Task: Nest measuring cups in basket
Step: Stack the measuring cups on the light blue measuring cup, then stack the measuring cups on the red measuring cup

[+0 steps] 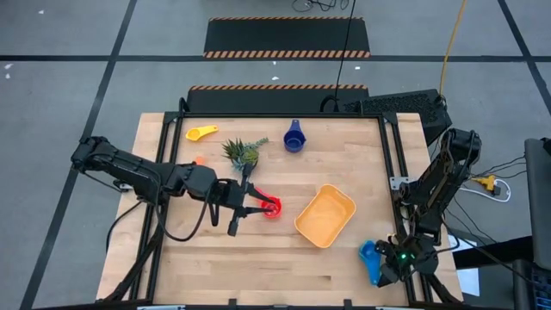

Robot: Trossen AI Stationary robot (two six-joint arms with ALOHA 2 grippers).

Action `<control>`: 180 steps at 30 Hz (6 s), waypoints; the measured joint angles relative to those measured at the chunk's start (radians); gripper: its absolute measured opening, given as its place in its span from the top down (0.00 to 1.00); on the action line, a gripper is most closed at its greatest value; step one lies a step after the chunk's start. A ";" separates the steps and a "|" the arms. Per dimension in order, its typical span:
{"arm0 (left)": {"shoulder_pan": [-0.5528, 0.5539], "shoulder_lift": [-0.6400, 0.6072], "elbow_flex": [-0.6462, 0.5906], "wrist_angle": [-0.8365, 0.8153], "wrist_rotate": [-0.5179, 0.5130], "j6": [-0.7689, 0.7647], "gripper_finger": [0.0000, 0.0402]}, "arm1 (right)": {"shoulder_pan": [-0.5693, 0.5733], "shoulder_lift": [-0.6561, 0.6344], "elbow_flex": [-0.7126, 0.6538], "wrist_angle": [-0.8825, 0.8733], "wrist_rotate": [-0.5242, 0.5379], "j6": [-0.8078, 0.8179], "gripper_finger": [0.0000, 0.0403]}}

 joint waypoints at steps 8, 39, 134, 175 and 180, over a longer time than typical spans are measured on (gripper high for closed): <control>0.000 0.000 0.000 -0.003 0.000 0.000 0.77 | -0.010 0.001 0.000 -0.042 -0.085 0.021 0.64; 0.000 0.000 0.000 -0.024 0.000 -0.013 0.77 | -0.149 0.002 -0.001 -0.170 -0.173 -0.146 0.64; 0.022 0.000 0.000 -0.160 -0.089 -0.001 0.77 | -0.484 -0.091 0.458 -1.331 -0.211 -0.766 0.73; 0.024 0.000 0.000 -0.311 -0.123 -0.043 0.77 | -0.483 -0.031 0.222 -0.984 -0.308 -0.488 0.98; 0.010 0.000 0.000 -0.316 -0.126 -0.044 0.77 | -0.484 -0.025 0.319 -1.230 -0.204 -0.556 0.98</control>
